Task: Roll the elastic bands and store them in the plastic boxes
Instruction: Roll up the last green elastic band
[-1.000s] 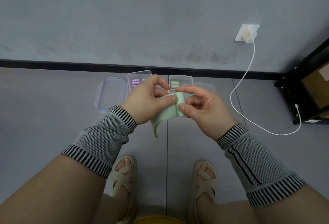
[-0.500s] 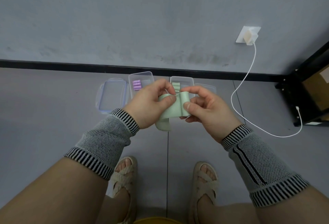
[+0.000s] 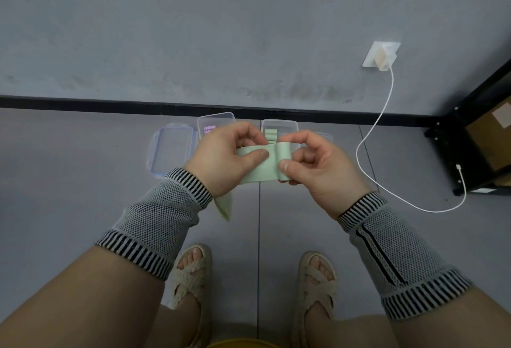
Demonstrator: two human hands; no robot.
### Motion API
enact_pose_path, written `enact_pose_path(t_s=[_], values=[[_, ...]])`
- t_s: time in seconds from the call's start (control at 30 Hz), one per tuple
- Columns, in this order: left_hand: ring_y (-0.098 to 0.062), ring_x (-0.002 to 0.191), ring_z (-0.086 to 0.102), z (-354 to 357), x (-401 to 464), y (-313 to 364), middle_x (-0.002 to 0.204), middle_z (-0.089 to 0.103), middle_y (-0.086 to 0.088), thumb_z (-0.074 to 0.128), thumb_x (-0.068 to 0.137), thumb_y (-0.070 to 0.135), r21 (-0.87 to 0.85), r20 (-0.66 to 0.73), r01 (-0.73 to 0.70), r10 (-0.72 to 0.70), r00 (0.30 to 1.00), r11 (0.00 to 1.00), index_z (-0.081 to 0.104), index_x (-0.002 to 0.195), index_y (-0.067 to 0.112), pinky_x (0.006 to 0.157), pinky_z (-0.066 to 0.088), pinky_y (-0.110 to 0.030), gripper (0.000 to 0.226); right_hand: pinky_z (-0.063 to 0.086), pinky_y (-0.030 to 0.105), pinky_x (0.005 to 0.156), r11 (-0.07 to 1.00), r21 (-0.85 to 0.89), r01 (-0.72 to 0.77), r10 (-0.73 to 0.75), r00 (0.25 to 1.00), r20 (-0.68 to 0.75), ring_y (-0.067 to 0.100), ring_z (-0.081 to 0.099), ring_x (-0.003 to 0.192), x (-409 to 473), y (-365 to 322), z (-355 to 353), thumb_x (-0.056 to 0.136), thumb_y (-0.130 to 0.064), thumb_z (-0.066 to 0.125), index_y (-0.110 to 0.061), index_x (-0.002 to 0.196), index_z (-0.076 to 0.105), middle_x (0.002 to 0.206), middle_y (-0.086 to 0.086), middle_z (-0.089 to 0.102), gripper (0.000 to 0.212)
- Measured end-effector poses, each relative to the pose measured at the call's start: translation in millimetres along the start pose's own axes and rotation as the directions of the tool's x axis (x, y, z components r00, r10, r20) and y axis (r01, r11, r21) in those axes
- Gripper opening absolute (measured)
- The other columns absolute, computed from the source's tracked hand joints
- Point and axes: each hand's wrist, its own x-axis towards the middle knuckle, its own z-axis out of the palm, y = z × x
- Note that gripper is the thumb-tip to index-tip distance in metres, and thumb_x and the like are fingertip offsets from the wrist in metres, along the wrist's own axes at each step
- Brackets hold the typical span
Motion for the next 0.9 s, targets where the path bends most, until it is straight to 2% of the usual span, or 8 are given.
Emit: enact_pose_path(t_s=[0.1, 0.2, 0.37, 0.5, 0.57, 0.63, 0.73, 0.9], values=[[-0.007, 0.060, 0.058, 1, -2, 4, 0.072, 0.065, 0.005, 0.069, 0.081, 0.017, 0.008, -0.014, -0.006, 0.006, 1.000, 1.000, 0.059, 0.076, 0.029, 0.051, 0.046, -0.022, 0.016, 0.048, 0.022, 0.059, 0.998, -0.056, 0.022, -0.024, 0.999, -0.032, 0.009, 0.058, 0.057, 2, 1, 3, 0.081, 0.001, 0.067, -0.027, 0.095, 0.059, 0.062, -0.004, 0.061, 0.032], [0.002, 0.051, 0.052, 4, -2, 8, 0.067, 0.064, 0.008, 0.072, 0.079, 0.021, -0.047, -0.016, 0.022, -0.022, 1.000, 0.999, 0.061, 0.077, 0.026, 0.044, 0.040, -0.012, 0.012, 0.048, 0.031, 0.061, 0.993, -0.110, 0.047, -0.053, 0.997, -0.051, 0.019, 0.054, 0.061, 2, 4, 6, 0.080, -0.002, 0.070, -0.032, 0.093, 0.059, 0.068, 0.006, 0.057, 0.034], [-0.014, 0.065, 0.065, 10, -2, 9, 0.071, 0.069, 0.000, 0.080, 0.070, 0.027, -0.121, -0.018, 0.081, -0.084, 0.996, 0.989, 0.060, 0.073, 0.023, 0.063, 0.053, -0.029, 0.021, 0.048, 0.028, 0.059, 0.973, -0.223, 0.065, -0.084, 0.994, -0.077, 0.009, 0.048, 0.058, 2, 4, 11, 0.074, -0.013, 0.077, -0.035, 0.091, 0.059, 0.067, 0.000, 0.051, 0.033], [-0.002, 0.047, 0.058, 6, -3, 13, 0.064, 0.065, 0.000, 0.072, 0.078, 0.009, -0.317, 0.057, 0.179, -0.169, 0.984, 0.931, 0.057, 0.079, 0.011, 0.045, 0.044, -0.016, 0.015, 0.050, 0.027, 0.067, 0.980, -0.185, 0.067, -0.069, 0.998, -0.002, 0.010, 0.051, 0.064, -1, 2, 8, 0.073, -0.013, 0.079, -0.035, 0.107, 0.060, 0.074, 0.000, 0.053, 0.045], [-0.002, 0.048, 0.058, 1, -3, 12, 0.065, 0.064, -0.001, 0.071, 0.079, 0.008, -0.377, 0.083, 0.204, -0.186, 0.979, 0.903, 0.057, 0.081, 0.009, 0.045, 0.043, -0.014, 0.014, 0.051, 0.027, 0.072, 0.988, -0.141, 0.059, -0.051, 0.997, 0.059, 0.011, 0.056, 0.071, -2, 2, 6, 0.077, -0.019, 0.075, -0.039, 0.117, 0.056, 0.082, -0.001, 0.058, 0.048], [-0.007, 0.055, 0.060, -1, -3, 9, 0.068, 0.065, -0.003, 0.071, 0.079, 0.010, -0.376, 0.089, 0.202, -0.181, 0.979, 0.904, 0.058, 0.081, 0.011, 0.051, 0.047, -0.017, 0.013, 0.053, 0.028, 0.075, 0.993, -0.110, 0.043, -0.034, 0.995, 0.089, 0.012, 0.063, 0.078, -2, 2, 5, 0.085, -0.020, 0.065, -0.044, 0.120, 0.052, 0.087, -0.005, 0.064, 0.044], [-0.012, 0.062, 0.061, -2, -2, 6, 0.073, 0.067, -0.004, 0.070, 0.080, 0.012, -0.353, 0.101, 0.186, -0.160, 0.982, 0.917, 0.059, 0.082, 0.013, 0.058, 0.049, -0.021, 0.011, 0.056, 0.030, 0.078, 0.998, -0.056, 0.022, -0.017, 0.996, 0.092, 0.013, 0.068, 0.081, -2, 1, 6, 0.093, -0.006, 0.054, -0.039, 0.120, 0.051, 0.081, -0.007, 0.070, 0.043], [-0.012, 0.067, 0.063, 1, -1, 3, 0.075, 0.069, -0.001, 0.068, 0.084, 0.017, -0.270, 0.097, 0.130, -0.107, 0.990, 0.954, 0.062, 0.084, 0.018, 0.064, 0.052, -0.027, 0.006, 0.055, 0.028, 0.072, 0.999, -0.031, 0.015, -0.013, 0.998, 0.064, 0.013, 0.066, 0.071, -2, -2, 4, 0.090, 0.000, 0.055, -0.028, 0.117, 0.057, 0.069, -0.003, 0.068, 0.039]])
